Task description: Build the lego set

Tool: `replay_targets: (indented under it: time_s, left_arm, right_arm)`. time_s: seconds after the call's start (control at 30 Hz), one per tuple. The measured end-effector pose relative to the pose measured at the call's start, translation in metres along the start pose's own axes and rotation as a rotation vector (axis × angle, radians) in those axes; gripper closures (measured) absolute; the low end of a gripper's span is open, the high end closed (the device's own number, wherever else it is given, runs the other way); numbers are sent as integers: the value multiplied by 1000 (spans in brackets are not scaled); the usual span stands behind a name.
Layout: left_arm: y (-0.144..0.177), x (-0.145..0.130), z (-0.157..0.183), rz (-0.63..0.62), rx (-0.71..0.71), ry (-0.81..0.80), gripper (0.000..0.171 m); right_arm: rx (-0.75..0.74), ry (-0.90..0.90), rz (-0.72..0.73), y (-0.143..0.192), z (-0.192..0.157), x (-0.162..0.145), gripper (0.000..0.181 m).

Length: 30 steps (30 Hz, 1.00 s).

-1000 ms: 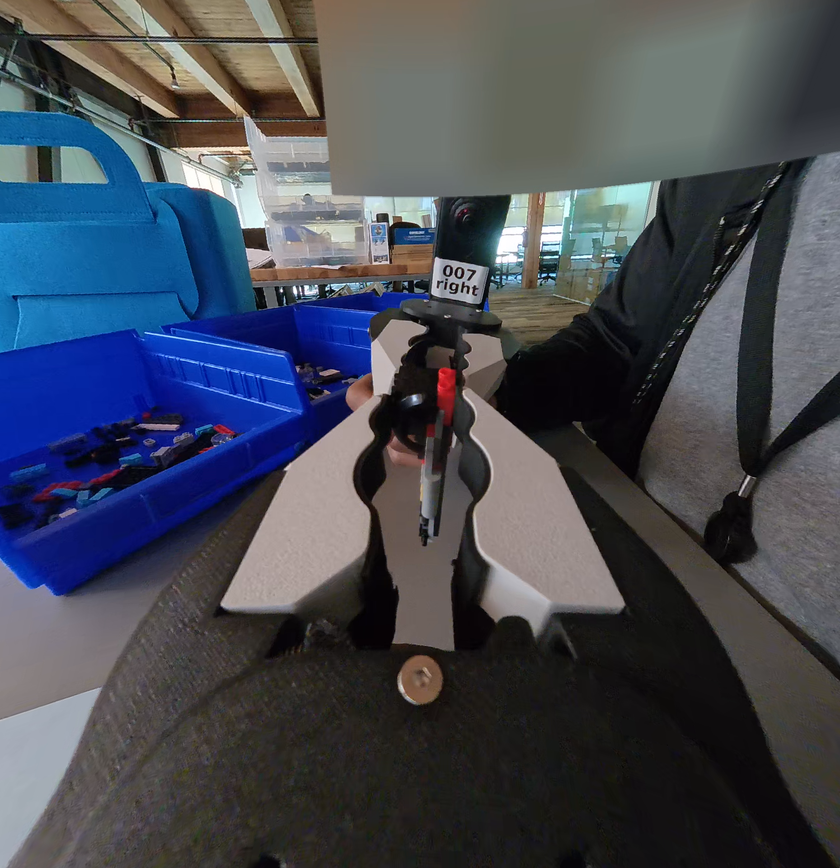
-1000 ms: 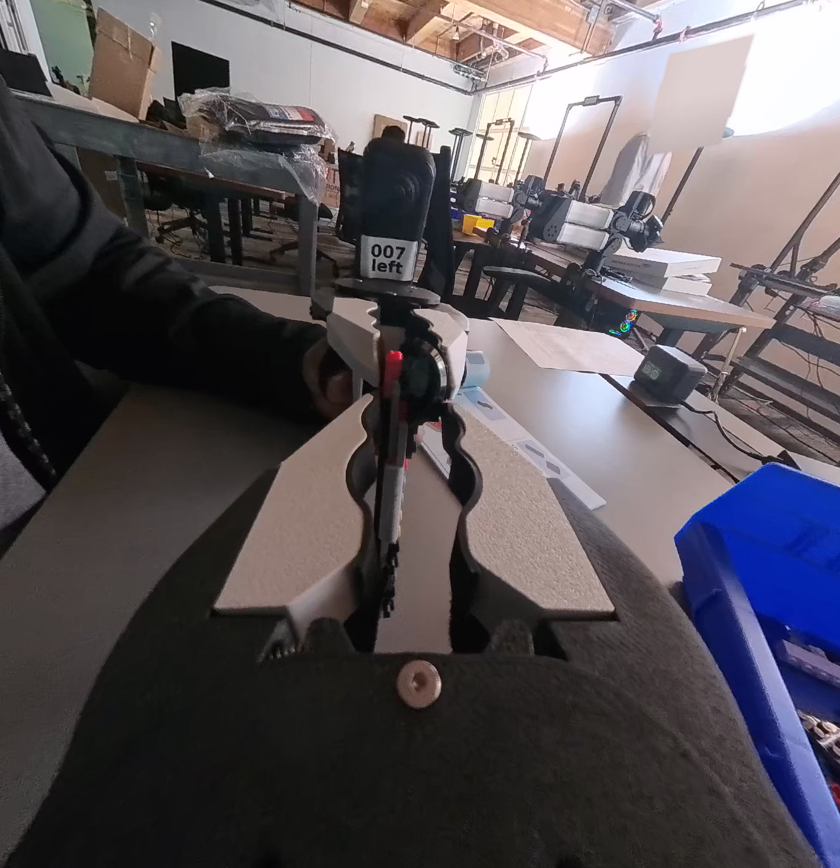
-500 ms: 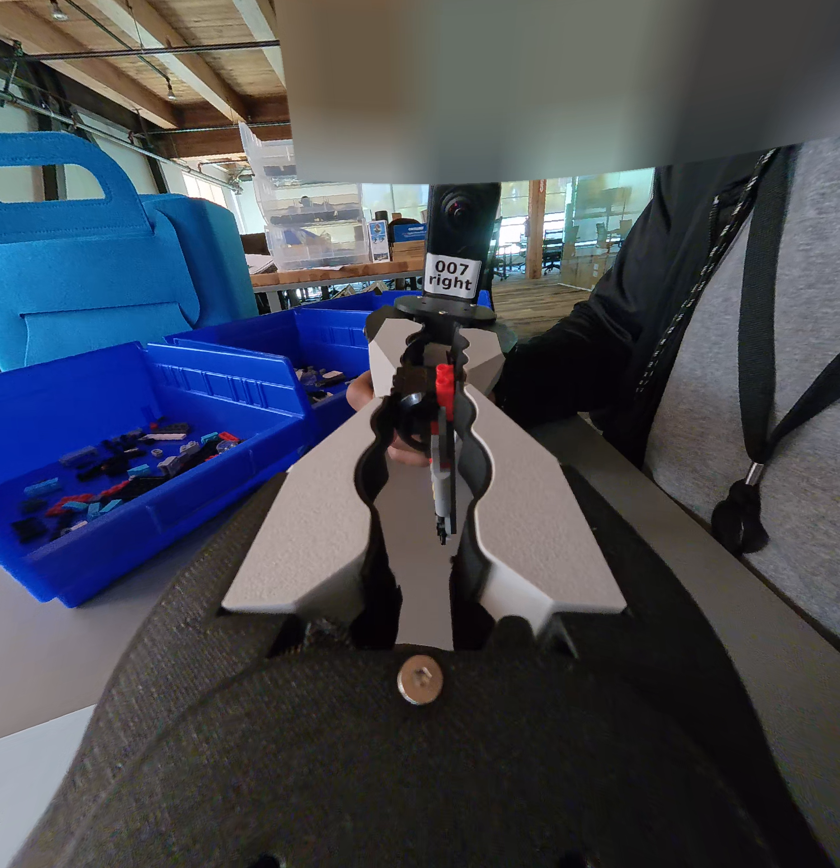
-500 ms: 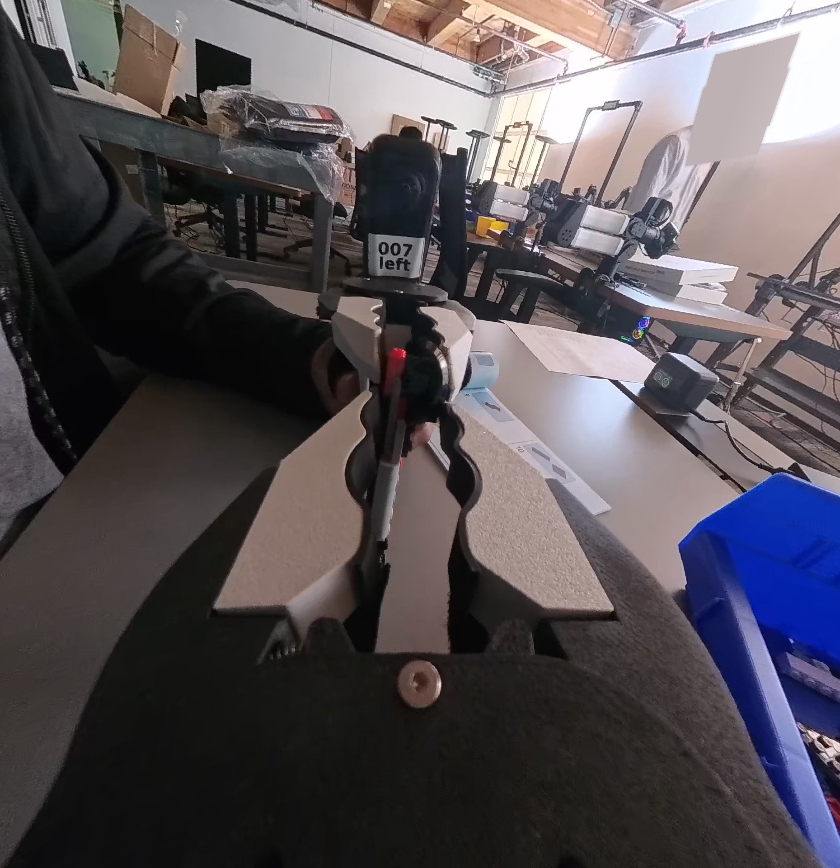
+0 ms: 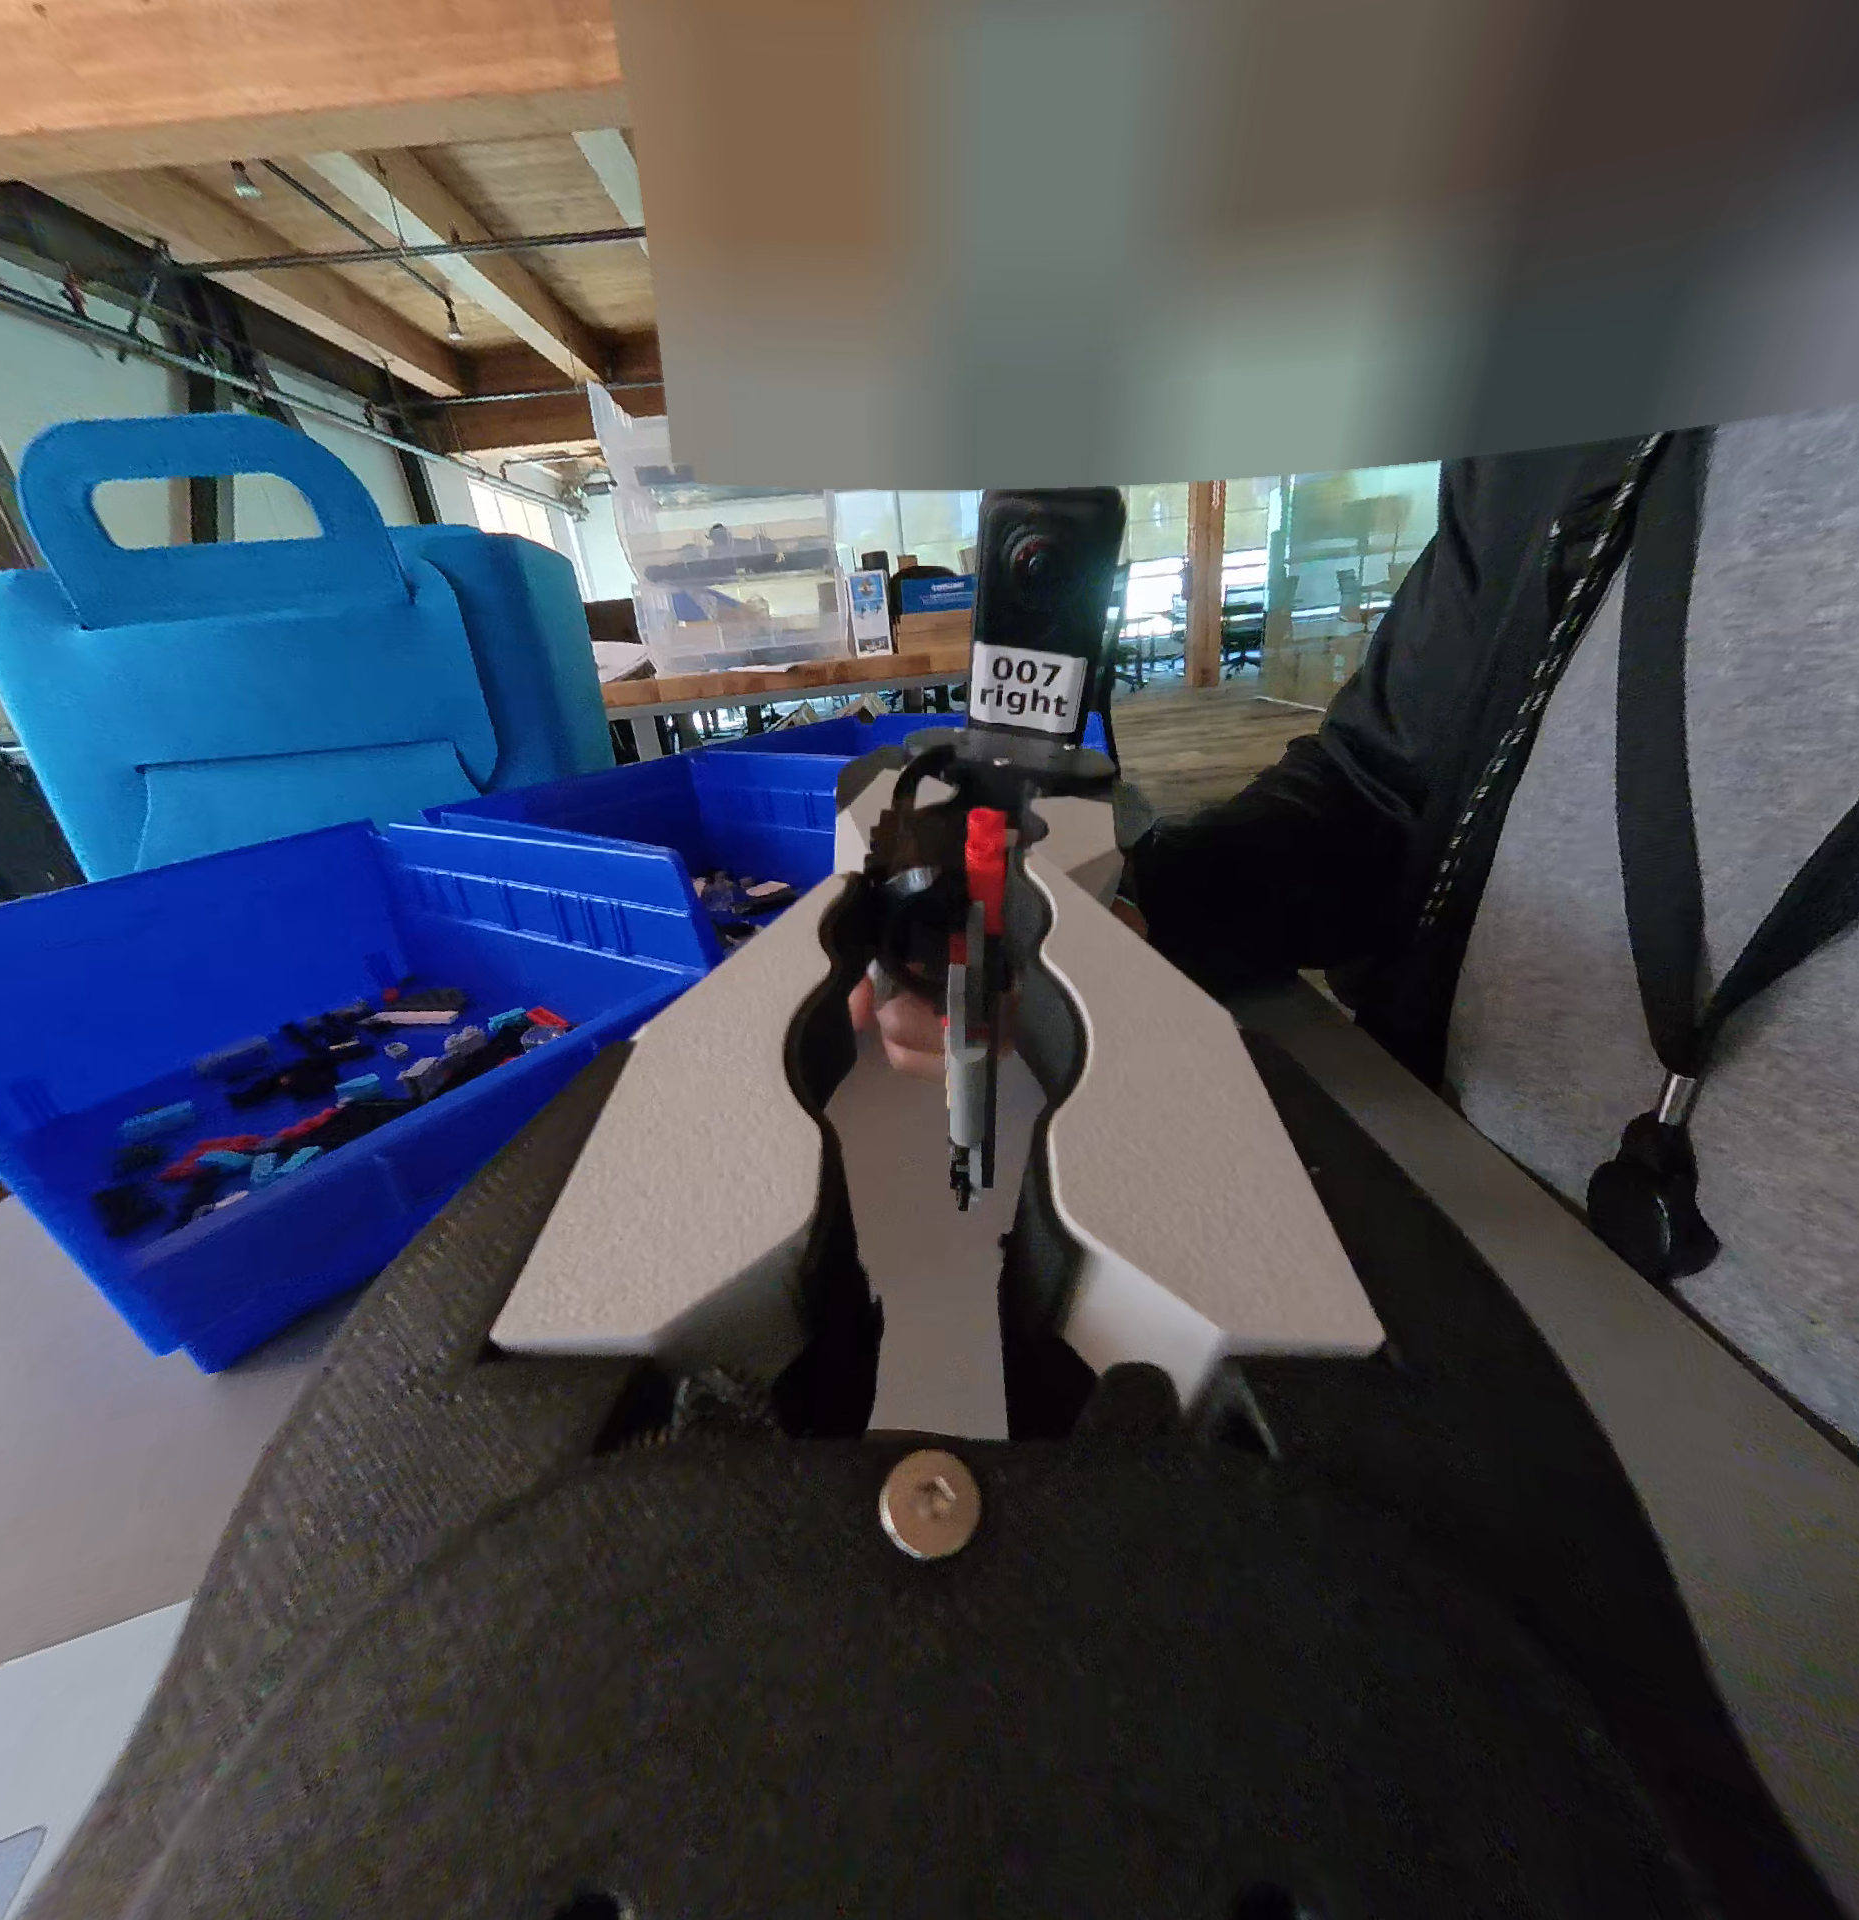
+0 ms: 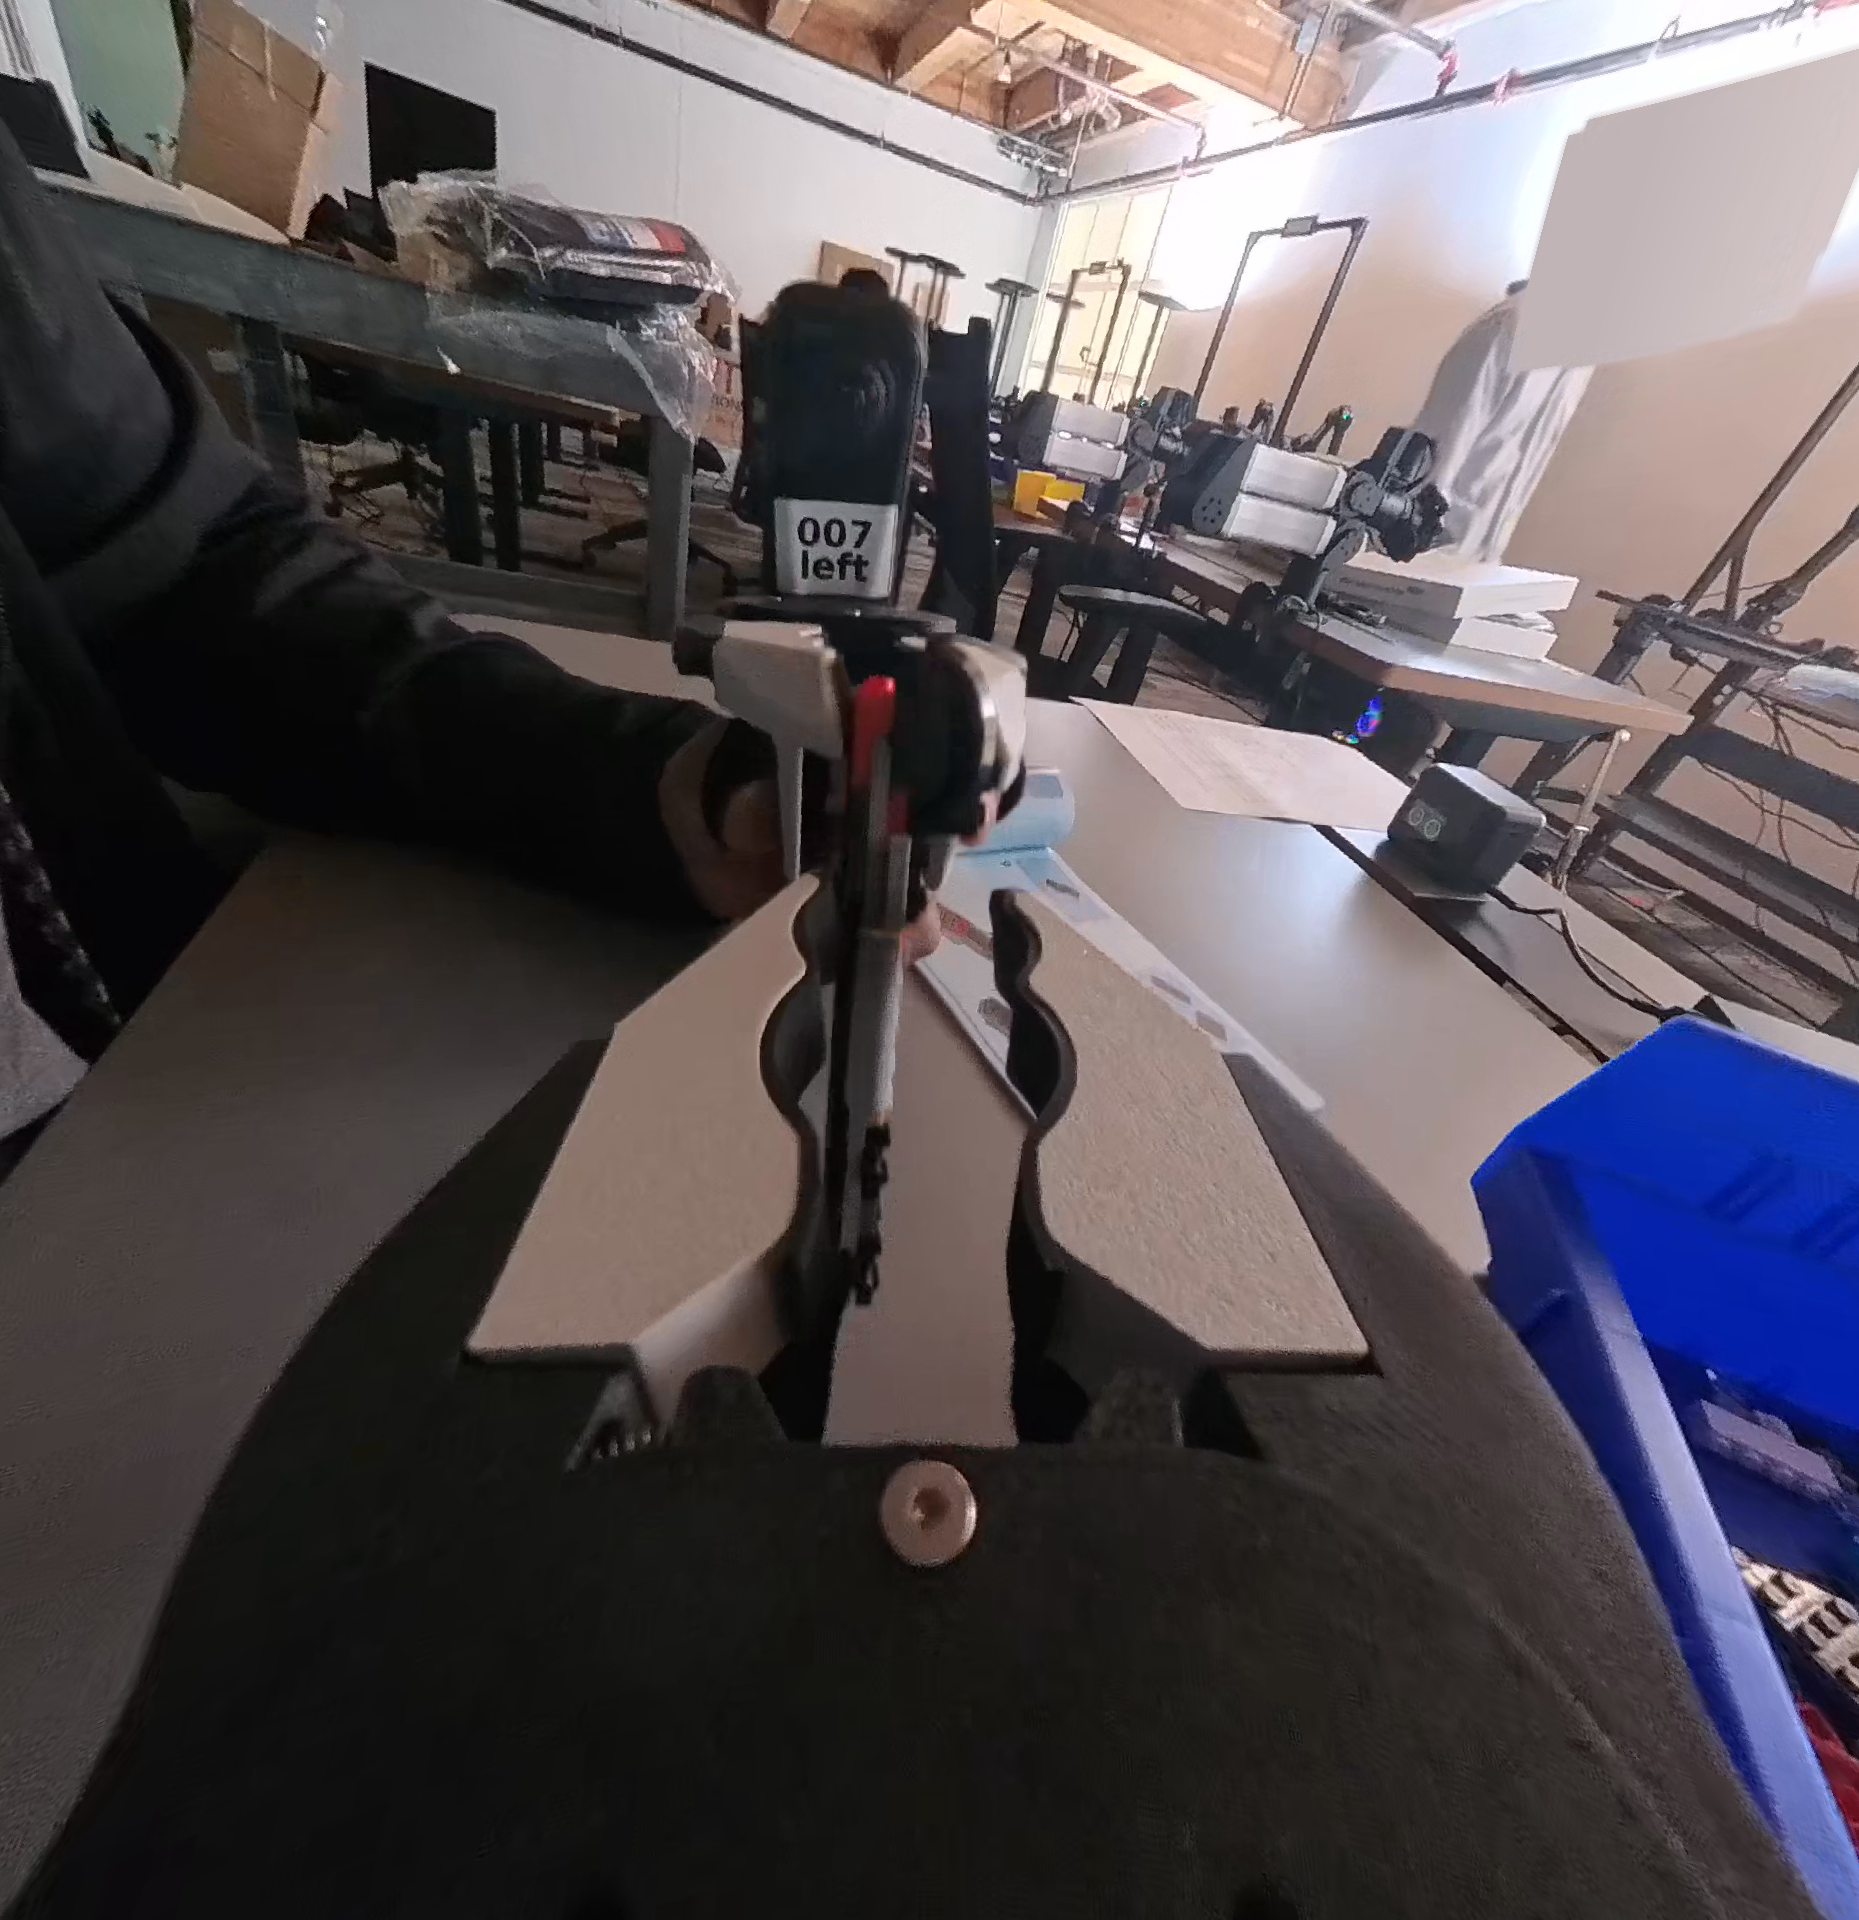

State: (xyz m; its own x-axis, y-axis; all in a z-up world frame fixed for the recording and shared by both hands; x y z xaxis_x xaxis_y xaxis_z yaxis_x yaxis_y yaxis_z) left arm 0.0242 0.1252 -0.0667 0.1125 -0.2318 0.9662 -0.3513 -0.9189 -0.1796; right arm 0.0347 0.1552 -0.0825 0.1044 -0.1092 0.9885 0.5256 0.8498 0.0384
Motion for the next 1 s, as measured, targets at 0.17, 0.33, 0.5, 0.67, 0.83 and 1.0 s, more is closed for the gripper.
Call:
replay_targets:
  time_s: [0.17, 0.33, 0.5, 0.67, 0.83, 1.0]
  left_arm:
    - [-1, -2, 2, -16, -14, -9, 146]
    - [-2, -3, 4, -23, -20, -14, 146]
    - [-3, -4, 5, -30, -29, -17, 146]
    - [-3, -5, 6, -34, -33, -14, 147]
    - [-3, -5, 6, -35, -35, -12, 147]
    - [-3, -5, 5, -37, -30, -8, 147]
  right_arm:
    - [34, -6, -7, -1, -5, -1, 156]
    - [34, 23, 9, -1, -9, 1, 164]
    - [37, 42, 7, 1, -9, 0, 165]
    - [39, 50, 4, 1, -10, -1, 165]
    - [43, 56, 3, 1, -10, -2, 165]
    - [44, 45, 3, 1, -9, -2, 164]
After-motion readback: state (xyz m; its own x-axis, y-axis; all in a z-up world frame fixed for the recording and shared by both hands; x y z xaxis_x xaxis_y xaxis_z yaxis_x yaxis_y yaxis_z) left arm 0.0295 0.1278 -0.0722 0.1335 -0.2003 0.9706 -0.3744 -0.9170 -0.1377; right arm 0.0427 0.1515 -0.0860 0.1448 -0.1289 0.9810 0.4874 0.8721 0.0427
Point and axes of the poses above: each gripper's, where its closed fingertips meet, y back along the fingers, x out of its top, z = x × y across the jaws, the point moved 2 cm from there along y, back along the fingers, and after that the axes turned 5 degrees about -y, right-handed, at the moved point
